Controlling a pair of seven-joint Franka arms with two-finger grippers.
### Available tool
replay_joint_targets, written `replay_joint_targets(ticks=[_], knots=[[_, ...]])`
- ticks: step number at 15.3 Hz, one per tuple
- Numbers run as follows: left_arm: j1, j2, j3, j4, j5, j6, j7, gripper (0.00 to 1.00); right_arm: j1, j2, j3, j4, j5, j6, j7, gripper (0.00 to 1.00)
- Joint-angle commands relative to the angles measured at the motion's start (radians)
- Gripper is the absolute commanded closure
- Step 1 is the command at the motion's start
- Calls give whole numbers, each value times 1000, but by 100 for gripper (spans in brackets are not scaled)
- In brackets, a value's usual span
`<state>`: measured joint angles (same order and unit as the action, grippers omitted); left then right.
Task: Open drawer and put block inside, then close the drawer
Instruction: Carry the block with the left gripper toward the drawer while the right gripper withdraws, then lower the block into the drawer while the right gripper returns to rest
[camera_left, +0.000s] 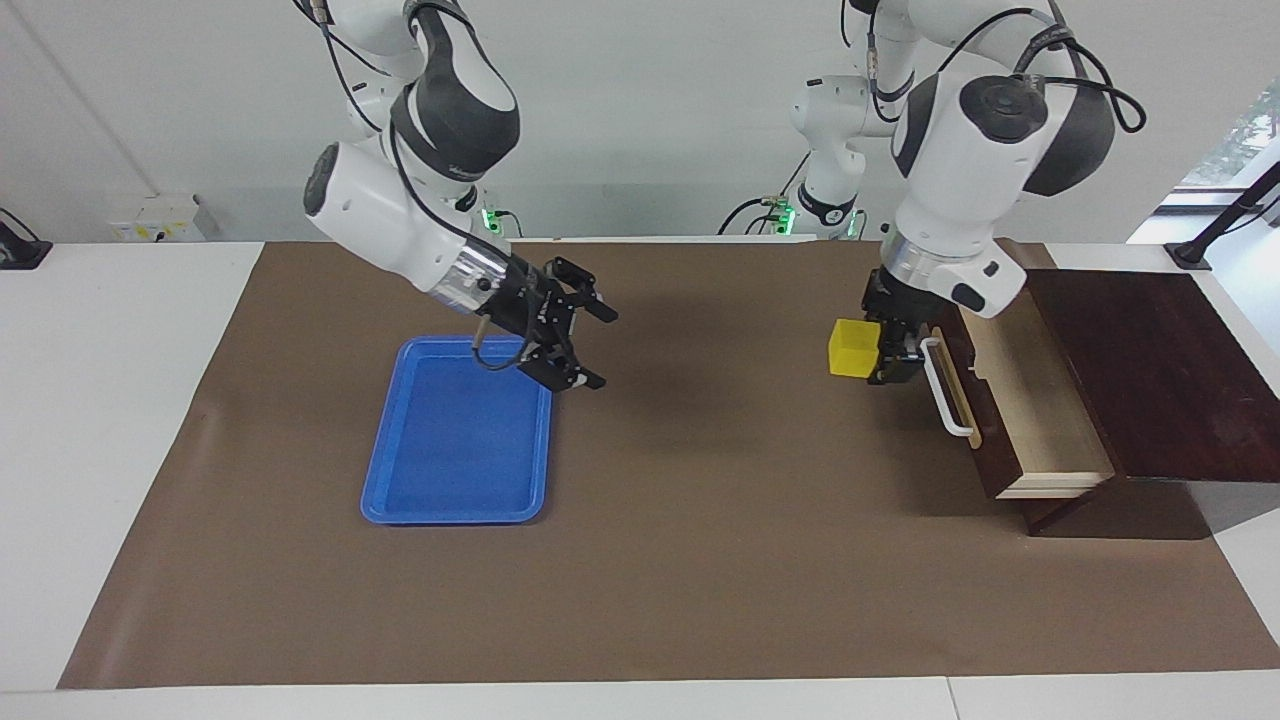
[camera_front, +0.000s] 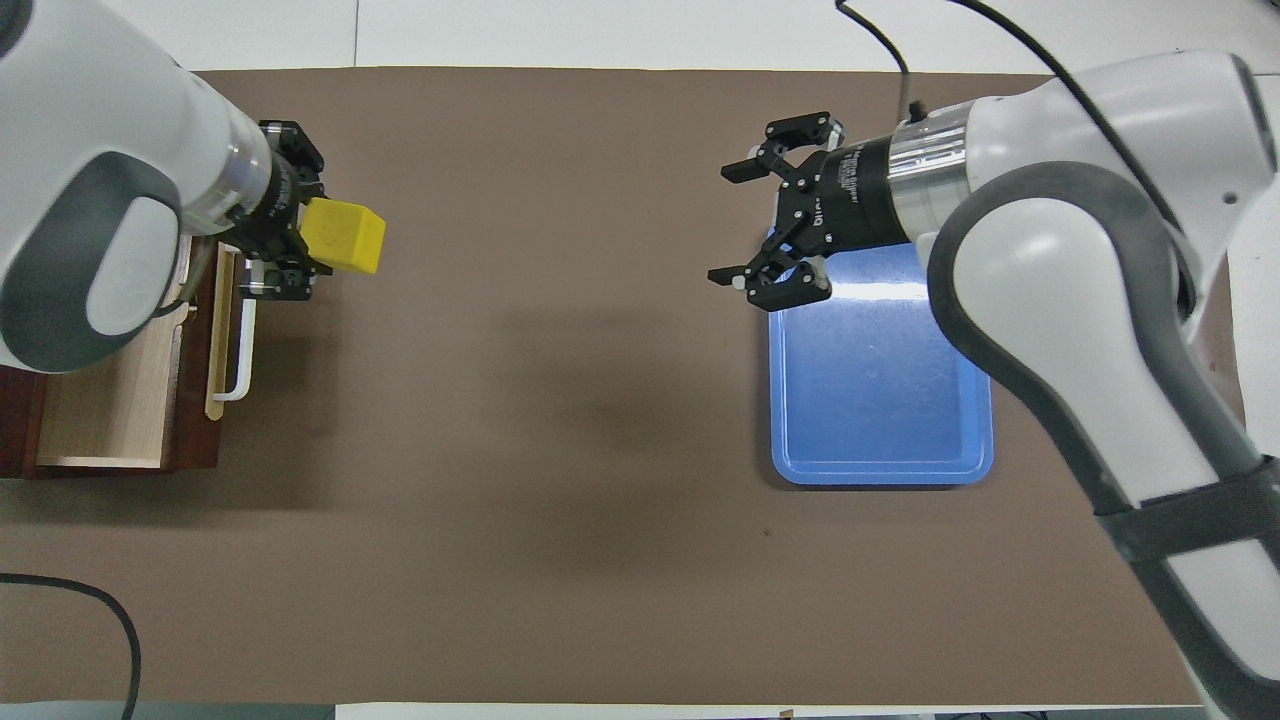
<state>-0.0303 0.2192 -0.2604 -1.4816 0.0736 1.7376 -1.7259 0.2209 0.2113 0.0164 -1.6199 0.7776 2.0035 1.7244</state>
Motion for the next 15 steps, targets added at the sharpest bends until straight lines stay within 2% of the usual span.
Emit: replay_joint_targets(ticks=[1, 6, 11, 15], knots=[[102, -8, -8, 1, 0, -21, 124, 100, -61, -39, 11, -6, -90, -63, -66, 0], [249, -21, -8, -57, -3, 26, 276, 100, -165, -85, 11, -5, -266, -224, -340, 0], [294, -23, -7, -180, -3, 143, 308, 100, -224, -144, 11, -12, -408, -371, -705, 0], [325, -15, -3, -189, -3, 172, 336, 100, -267, -185, 22, -11, -564, -449, -1104, 0]])
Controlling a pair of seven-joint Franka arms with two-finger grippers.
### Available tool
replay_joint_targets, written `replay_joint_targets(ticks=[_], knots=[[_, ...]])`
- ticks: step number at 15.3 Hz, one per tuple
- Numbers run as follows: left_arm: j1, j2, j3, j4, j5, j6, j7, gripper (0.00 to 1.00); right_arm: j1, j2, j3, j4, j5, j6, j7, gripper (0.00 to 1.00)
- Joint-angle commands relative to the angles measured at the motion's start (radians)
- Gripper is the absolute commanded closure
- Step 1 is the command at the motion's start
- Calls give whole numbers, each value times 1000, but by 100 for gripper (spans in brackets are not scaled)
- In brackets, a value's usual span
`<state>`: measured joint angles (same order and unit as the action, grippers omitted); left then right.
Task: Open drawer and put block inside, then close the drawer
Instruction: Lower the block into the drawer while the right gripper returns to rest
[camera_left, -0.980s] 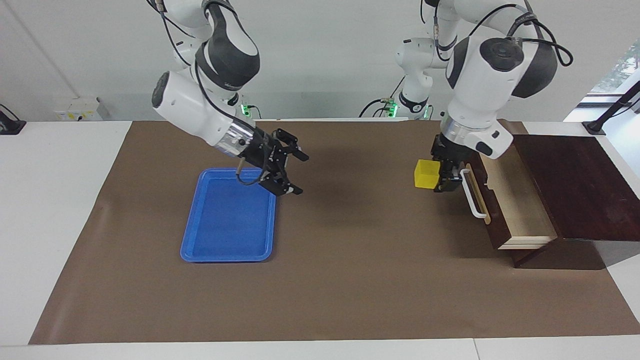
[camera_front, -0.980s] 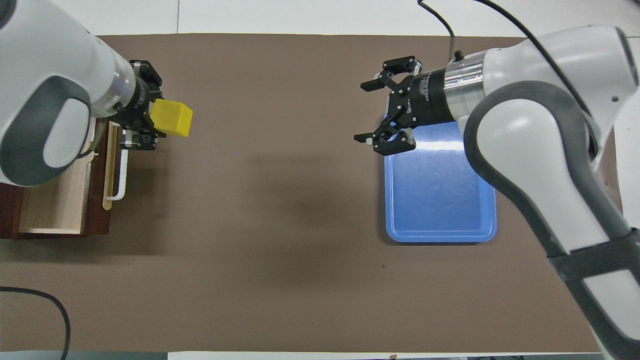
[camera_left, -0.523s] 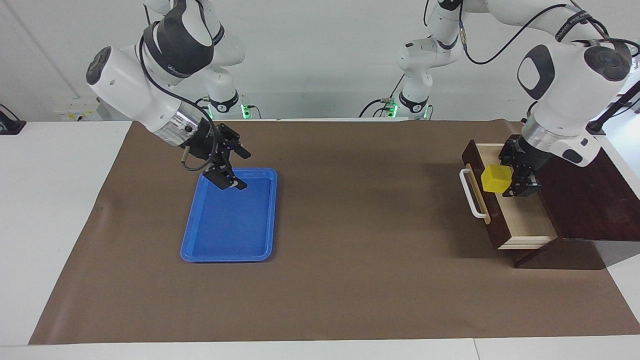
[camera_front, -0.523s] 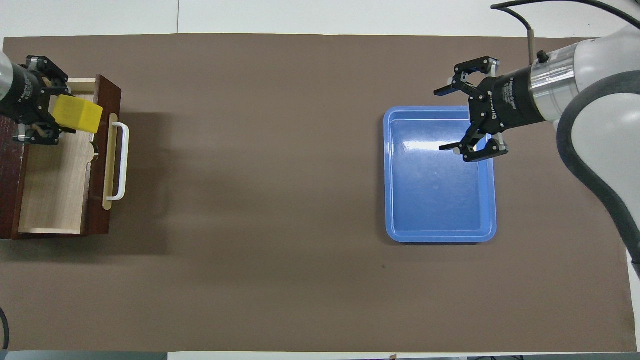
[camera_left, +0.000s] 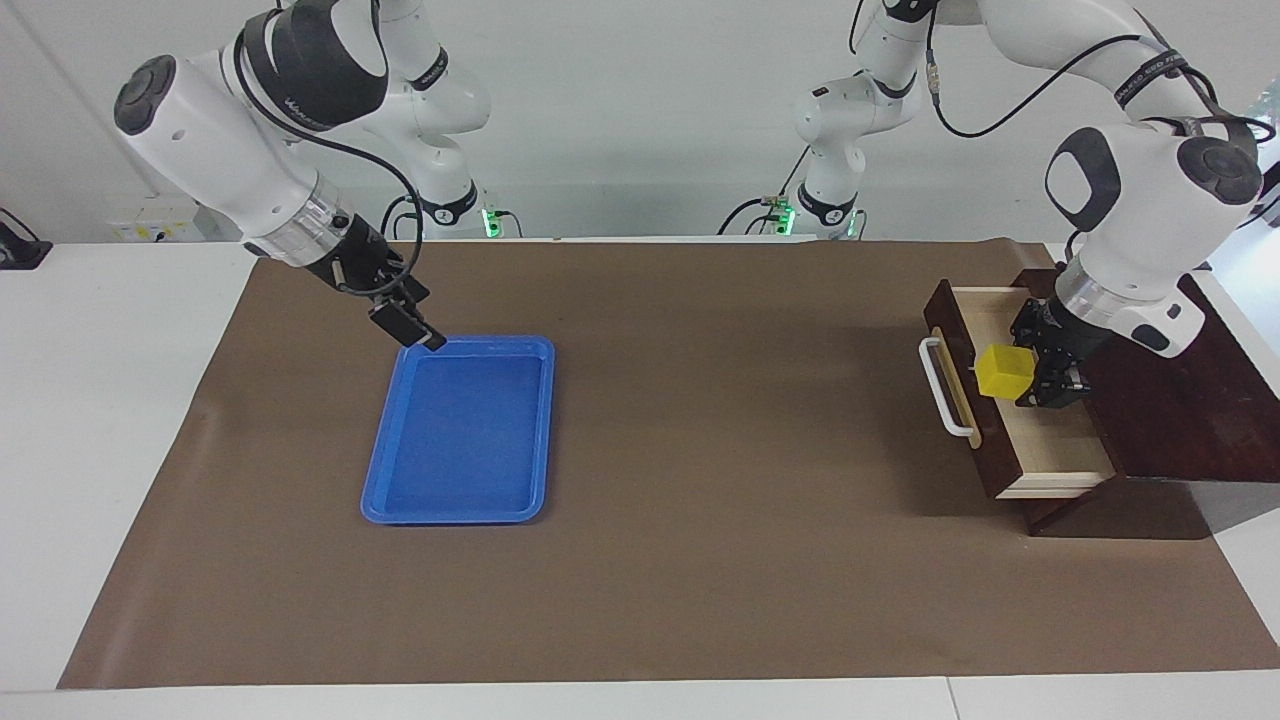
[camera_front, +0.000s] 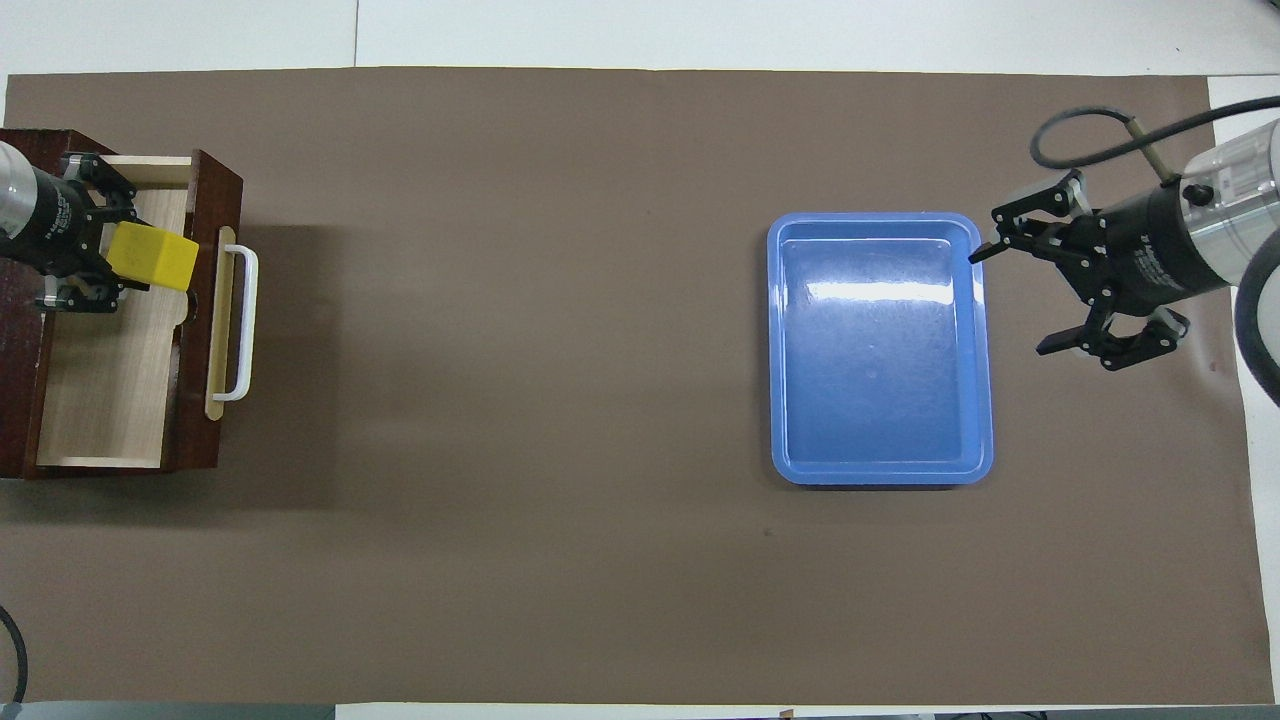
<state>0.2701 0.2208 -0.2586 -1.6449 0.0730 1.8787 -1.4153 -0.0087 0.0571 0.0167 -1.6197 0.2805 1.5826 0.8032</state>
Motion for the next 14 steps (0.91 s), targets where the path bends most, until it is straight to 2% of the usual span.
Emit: replay_joint_targets(ticks=[1, 7, 9, 11, 14], knots=[[31, -18, -5, -39, -2, 43, 29, 100, -49, -37, 26, -9, -95, -39, -265, 0], [58, -31, -5, -113, -2, 100, 33, 100, -131, -69, 51, -2, -271, -62, -781, 0], [64, -40, -5, -144, -2, 115, 33, 100, -148, -59, 74, 70, -355, -107, -915, 0], [67, -52, -5, -174, -2, 140, 33, 100, -148, -46, 80, 133, -385, -160, -943, 0], [78, -63, -5, -206, -2, 163, 35, 100, -152, -54, 80, 112, -371, -184, -928, 0]])
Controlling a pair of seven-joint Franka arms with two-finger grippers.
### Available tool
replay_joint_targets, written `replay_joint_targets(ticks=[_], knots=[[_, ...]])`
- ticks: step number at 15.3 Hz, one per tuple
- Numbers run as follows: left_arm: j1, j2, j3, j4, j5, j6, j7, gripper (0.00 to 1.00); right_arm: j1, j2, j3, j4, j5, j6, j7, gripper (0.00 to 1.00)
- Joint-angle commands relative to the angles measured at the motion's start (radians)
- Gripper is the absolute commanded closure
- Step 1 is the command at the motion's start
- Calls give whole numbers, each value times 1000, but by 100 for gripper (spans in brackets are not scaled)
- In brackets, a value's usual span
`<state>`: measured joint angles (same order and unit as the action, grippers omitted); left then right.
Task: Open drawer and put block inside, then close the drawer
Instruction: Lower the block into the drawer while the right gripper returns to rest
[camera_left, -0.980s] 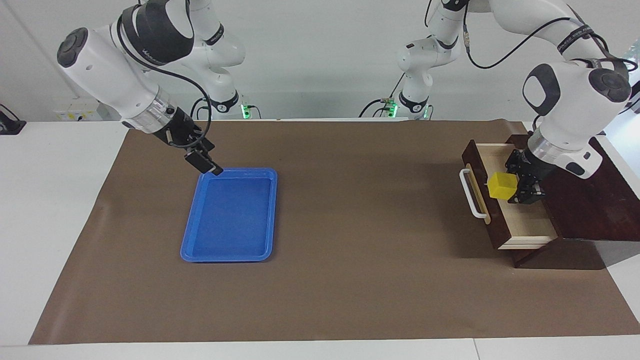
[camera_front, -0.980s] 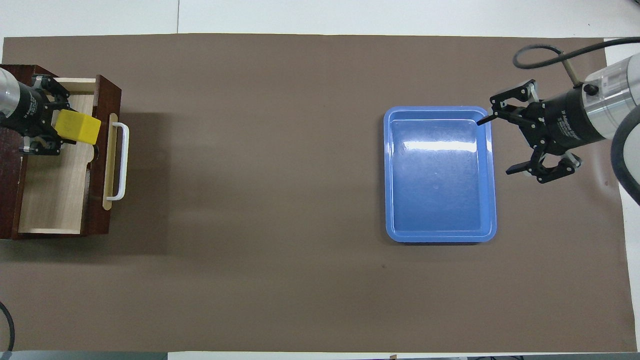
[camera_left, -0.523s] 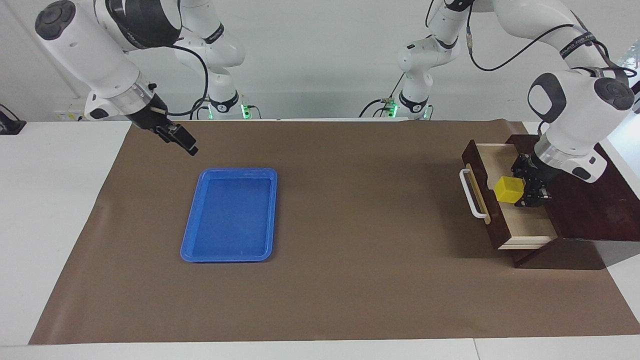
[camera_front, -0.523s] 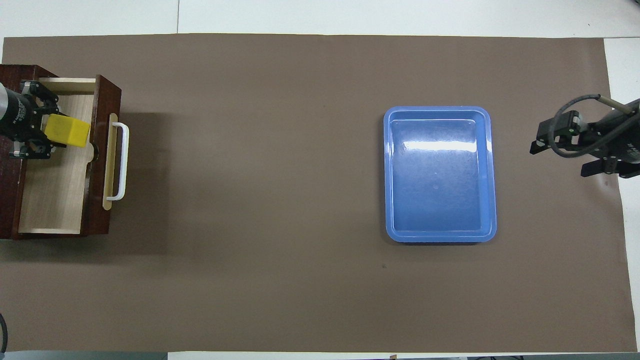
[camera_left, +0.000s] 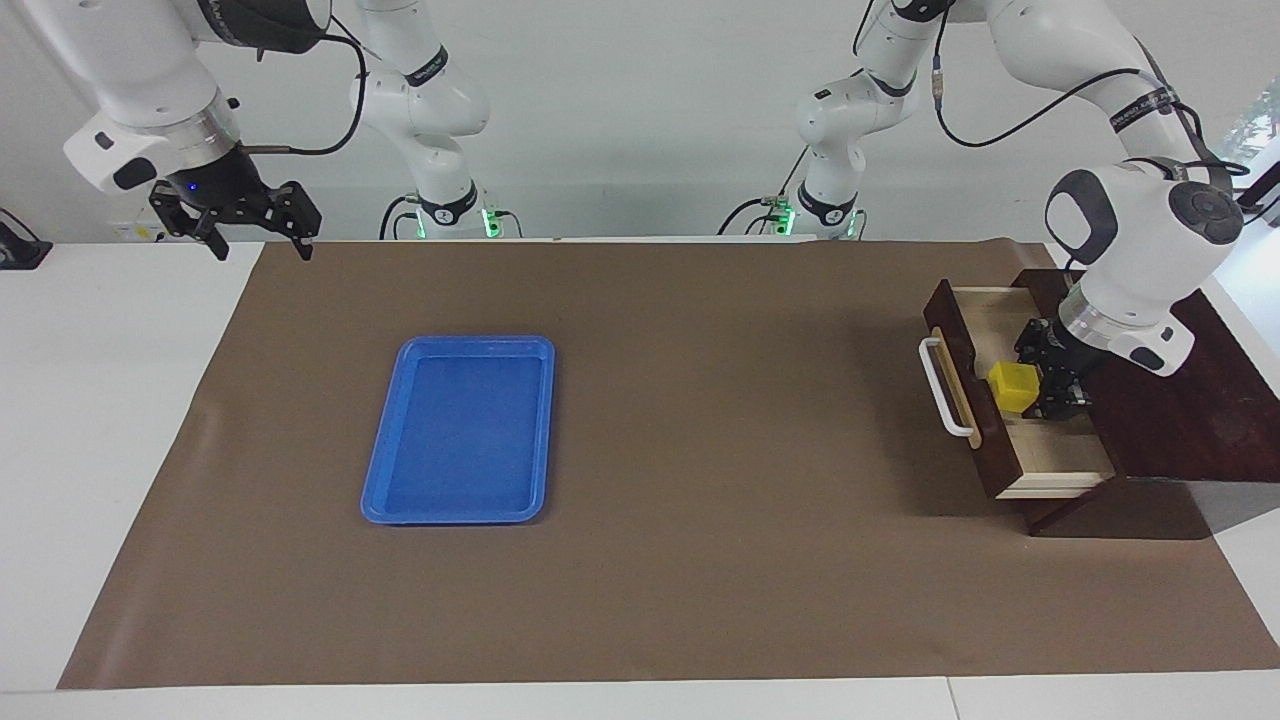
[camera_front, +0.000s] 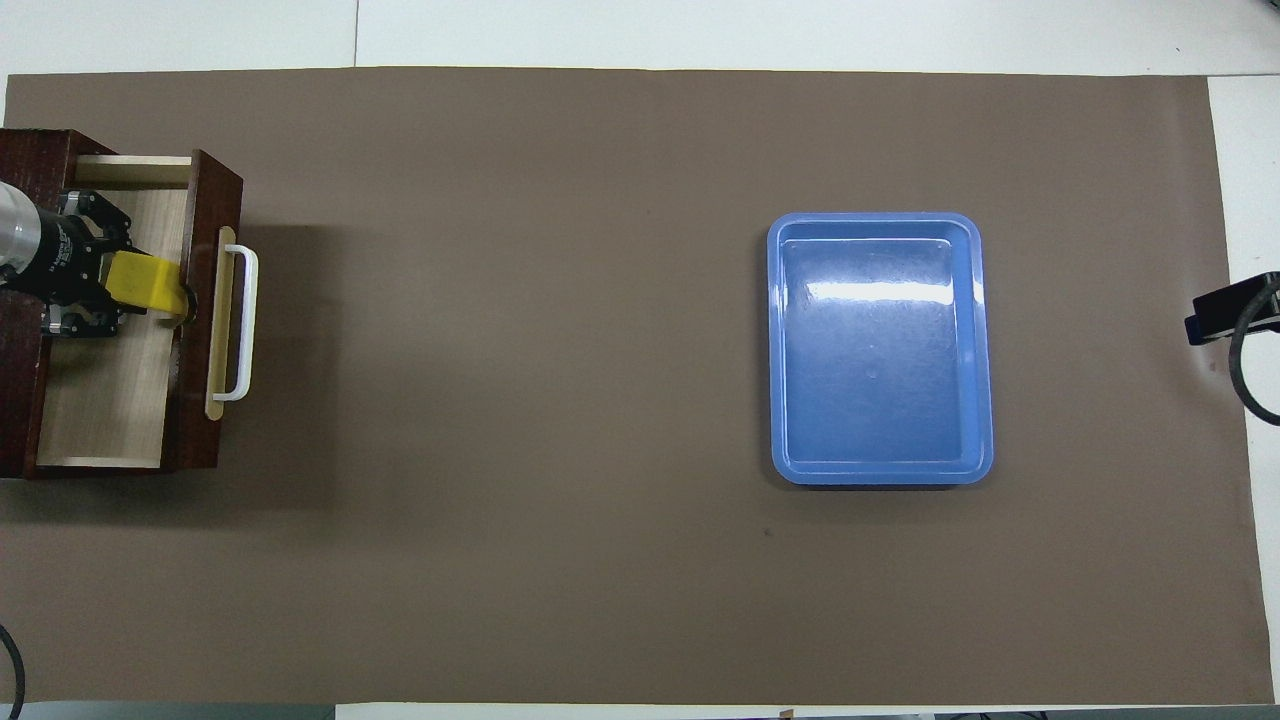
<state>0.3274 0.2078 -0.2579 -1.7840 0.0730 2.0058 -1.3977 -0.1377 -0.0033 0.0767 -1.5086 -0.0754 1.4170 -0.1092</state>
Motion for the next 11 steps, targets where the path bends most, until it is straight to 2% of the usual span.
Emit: replay_joint_targets(ticks=[1, 11], knots=[[22, -54, -6, -75, -2, 37, 19, 100, -29, -1, 20, -22, -14, -18, 2, 0], [21, -76, -7, -123, -2, 67, 23, 100, -45, 9, 18, -38, 37, -15, 89, 0]])
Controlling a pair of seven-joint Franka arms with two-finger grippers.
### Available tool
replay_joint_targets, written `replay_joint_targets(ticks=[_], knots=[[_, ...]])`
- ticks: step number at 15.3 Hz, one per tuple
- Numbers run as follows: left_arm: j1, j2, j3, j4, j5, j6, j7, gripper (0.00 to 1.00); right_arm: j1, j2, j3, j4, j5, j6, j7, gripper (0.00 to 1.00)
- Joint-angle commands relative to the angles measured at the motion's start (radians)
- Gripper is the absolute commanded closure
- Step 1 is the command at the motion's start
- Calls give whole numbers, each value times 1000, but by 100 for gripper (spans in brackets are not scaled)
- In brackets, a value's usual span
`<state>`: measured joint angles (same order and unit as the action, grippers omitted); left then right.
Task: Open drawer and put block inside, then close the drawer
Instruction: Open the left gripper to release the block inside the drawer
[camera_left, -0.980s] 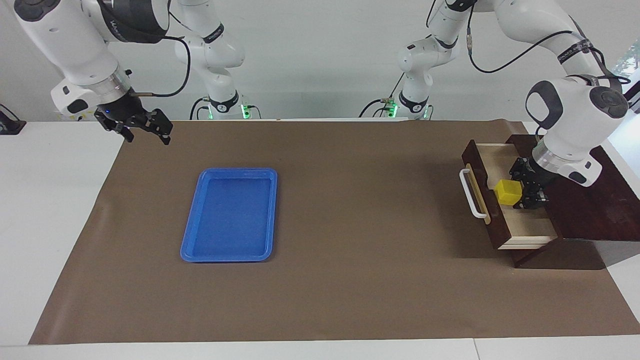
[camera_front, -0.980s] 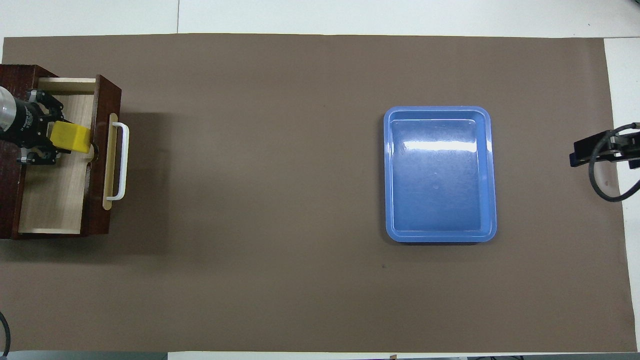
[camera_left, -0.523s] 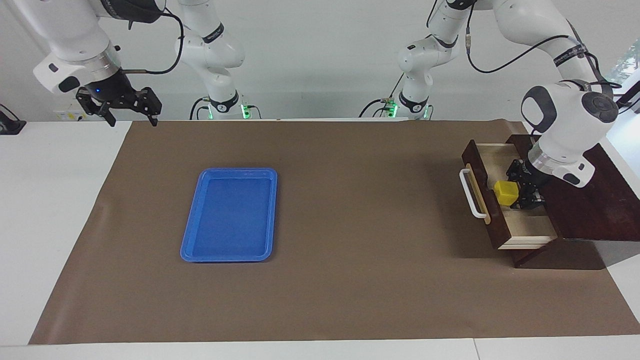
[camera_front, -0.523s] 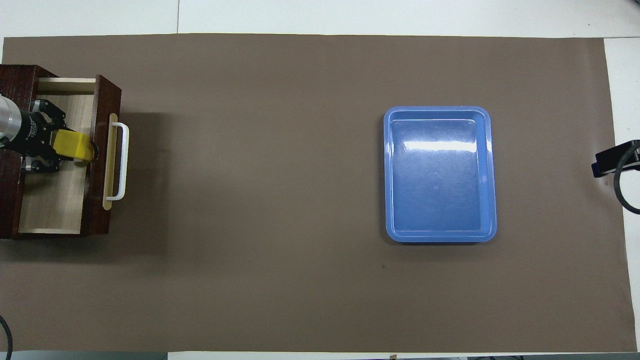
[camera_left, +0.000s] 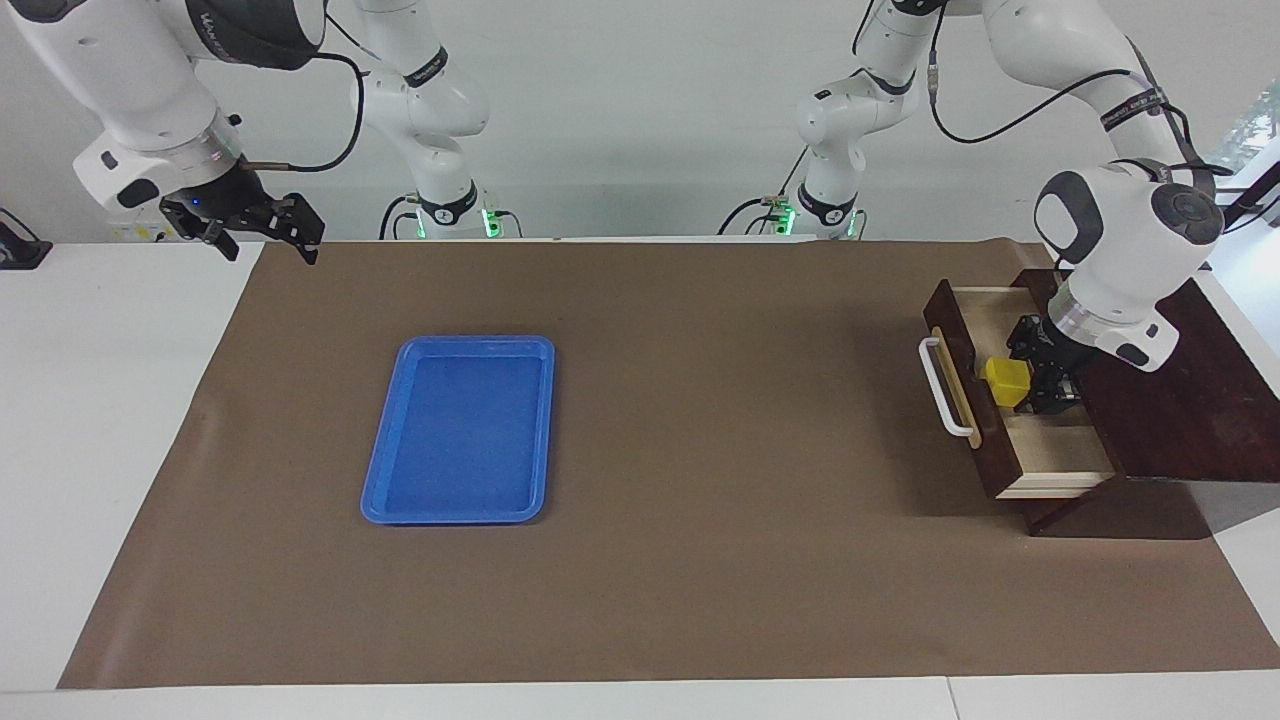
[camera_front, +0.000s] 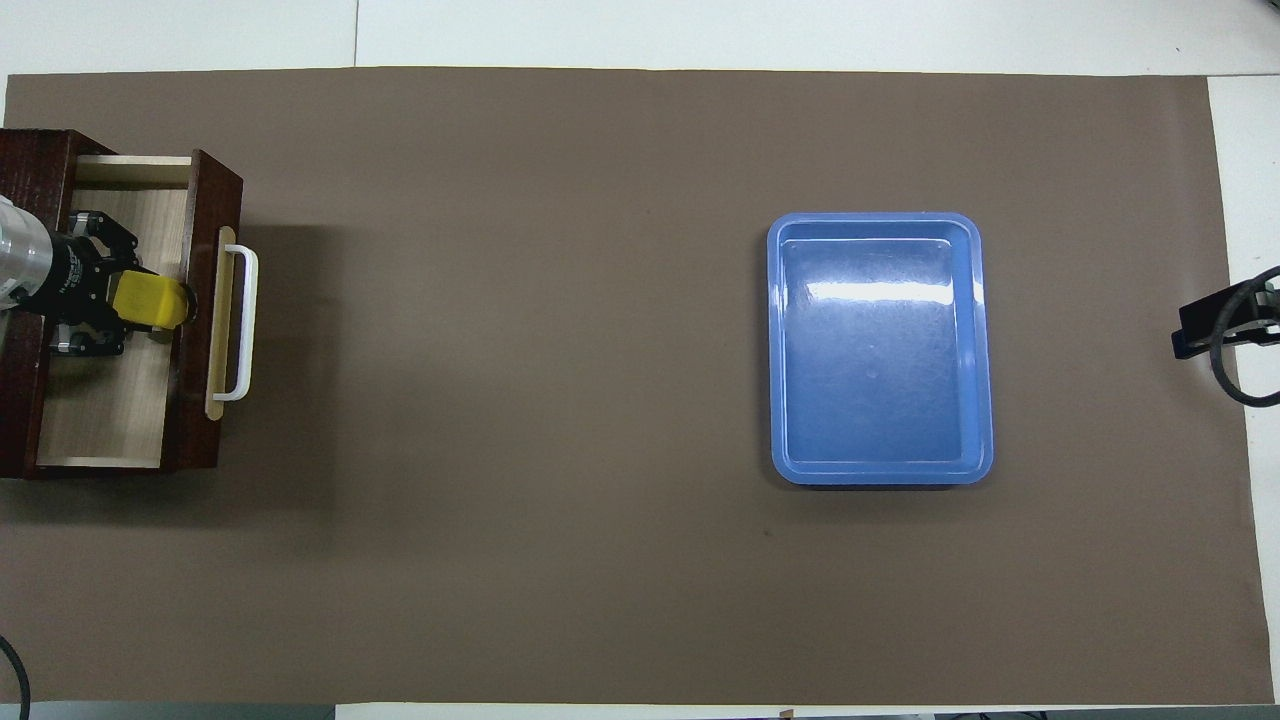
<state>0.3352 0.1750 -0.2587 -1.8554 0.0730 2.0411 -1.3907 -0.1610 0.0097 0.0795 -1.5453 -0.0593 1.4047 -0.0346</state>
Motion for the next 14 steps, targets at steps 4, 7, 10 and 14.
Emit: replay_joint_targets(ticks=[4, 7, 10, 14], knots=[[10, -43, -7, -56, -2, 37, 18, 56, -20, -4, 16, 1, 21, -1, 15, 0], [8, -42, -7, -50, -2, 36, 16, 0, -22, -2, 17, 4, 24, 2, 13, 0], [-2, -37, -7, -25, -2, 16, 7, 0, -20, 0, 17, 5, 50, 28, 13, 0], [-45, -28, -14, 143, -2, -140, 4, 0, -20, 0, 17, 5, 52, 37, 12, 0]])
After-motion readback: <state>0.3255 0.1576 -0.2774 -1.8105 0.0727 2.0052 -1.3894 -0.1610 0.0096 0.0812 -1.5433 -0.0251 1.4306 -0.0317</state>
